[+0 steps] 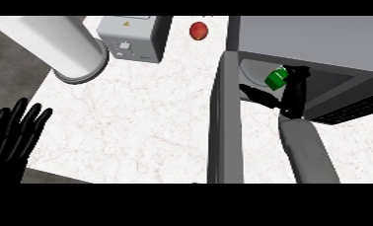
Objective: Pick up the milk, place it into the microwave and close the microwave
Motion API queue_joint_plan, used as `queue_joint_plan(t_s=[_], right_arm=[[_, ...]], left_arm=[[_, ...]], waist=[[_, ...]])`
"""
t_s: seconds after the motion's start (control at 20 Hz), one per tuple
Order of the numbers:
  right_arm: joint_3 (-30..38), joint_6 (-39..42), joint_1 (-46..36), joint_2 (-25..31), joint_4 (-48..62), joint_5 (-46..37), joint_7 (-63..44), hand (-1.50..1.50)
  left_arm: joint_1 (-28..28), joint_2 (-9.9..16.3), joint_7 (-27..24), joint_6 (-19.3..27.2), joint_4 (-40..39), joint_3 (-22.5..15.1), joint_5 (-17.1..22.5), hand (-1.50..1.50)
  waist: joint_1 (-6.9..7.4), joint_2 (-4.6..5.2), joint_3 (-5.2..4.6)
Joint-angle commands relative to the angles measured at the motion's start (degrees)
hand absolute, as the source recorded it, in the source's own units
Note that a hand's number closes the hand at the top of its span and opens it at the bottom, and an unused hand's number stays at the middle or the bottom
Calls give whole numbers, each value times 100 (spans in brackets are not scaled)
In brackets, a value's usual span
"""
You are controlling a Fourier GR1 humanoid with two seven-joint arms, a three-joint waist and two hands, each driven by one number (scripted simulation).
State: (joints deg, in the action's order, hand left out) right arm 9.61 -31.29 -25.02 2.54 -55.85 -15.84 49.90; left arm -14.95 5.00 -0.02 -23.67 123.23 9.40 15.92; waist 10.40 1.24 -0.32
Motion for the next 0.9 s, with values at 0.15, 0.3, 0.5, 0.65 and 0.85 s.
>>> queue_joint_plan(t_s=[0.15,0.3,0.5,0.65,0.85], right_arm=[[333,293,-898,269,1175,106,-1314,-150],[361,412,-989,394,1270,103,-1332,-150],[262,650,-1083,291,1479,150,-1291,-150],[330,639,-1211,160,1635,265,-1325,-150],[350,955,-1308,279,1780,373,-1281,-150]], left_arm=[[23,-121,103,114,62,-205,-190,-150],[76,-143,86,99,59,-276,-212,-150],[95,-251,89,178,-2,-413,-380,-150],[25,-224,112,167,28,-382,-377,-150],[138,-380,140,327,-4,-528,-542,-150]], waist=[[14,194,47],[-32,189,43],[-97,177,46],[-144,118,45],[-321,100,47]])
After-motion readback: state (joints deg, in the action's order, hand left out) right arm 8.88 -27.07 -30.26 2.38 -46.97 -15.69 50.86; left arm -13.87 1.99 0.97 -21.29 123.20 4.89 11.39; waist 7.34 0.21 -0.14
